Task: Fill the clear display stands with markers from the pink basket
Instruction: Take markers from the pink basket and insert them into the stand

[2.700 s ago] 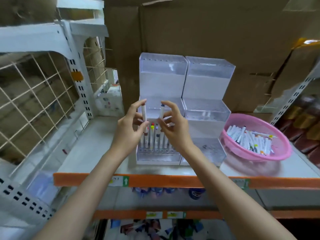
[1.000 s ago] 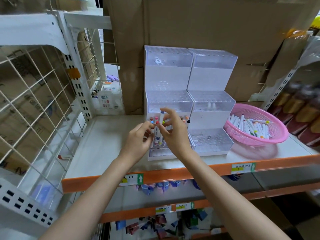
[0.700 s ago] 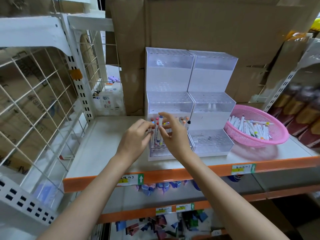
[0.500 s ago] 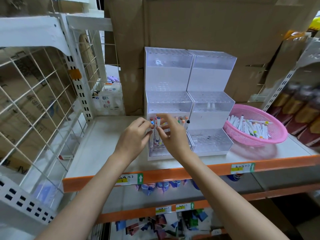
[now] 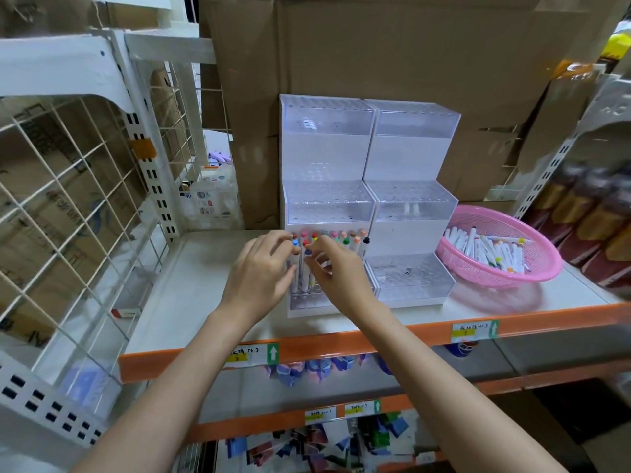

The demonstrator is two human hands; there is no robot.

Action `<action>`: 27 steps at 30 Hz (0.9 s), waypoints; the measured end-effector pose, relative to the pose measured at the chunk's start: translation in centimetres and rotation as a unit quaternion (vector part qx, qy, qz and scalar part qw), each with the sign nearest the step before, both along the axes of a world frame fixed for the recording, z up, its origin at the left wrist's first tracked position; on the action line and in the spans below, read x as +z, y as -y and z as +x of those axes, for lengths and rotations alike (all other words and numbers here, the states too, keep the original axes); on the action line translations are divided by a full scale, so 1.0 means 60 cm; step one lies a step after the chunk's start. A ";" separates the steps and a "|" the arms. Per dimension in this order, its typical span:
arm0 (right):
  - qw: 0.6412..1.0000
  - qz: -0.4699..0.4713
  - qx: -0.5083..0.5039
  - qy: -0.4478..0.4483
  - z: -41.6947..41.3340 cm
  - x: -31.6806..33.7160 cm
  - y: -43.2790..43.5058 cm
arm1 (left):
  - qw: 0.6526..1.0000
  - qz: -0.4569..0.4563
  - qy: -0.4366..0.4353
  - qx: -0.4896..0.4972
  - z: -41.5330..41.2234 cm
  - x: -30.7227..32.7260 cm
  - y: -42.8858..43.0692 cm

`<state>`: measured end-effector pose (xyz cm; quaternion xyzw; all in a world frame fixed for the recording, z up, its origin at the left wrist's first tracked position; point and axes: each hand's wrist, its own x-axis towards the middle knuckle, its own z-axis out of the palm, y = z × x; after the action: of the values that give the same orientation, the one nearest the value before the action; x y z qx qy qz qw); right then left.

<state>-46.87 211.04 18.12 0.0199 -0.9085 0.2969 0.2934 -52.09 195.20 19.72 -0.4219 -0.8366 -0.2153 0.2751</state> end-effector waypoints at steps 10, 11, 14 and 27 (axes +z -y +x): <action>0.994 0.083 -0.047 -0.048 0.007 0.015 -0.004 | 1.000 -0.019 0.013 0.005 0.002 0.003 -0.003; 0.992 0.099 -0.060 -0.057 0.007 0.017 -0.008 | 1.000 -0.018 0.014 0.005 0.002 0.004 -0.004; 0.986 0.126 -0.077 -0.082 0.008 0.026 -0.026 | 1.000 -0.015 0.012 0.003 0.007 0.013 -0.015; 0.971 0.120 -0.206 0.032 0.087 0.026 -0.230 | 0.994 -0.090 0.050 -0.025 0.054 0.042 -0.231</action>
<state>-41.67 224.86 19.66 -0.1421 -0.9310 0.1199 0.3140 -48.88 209.08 22.27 -0.4542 -0.8546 -0.1667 0.1887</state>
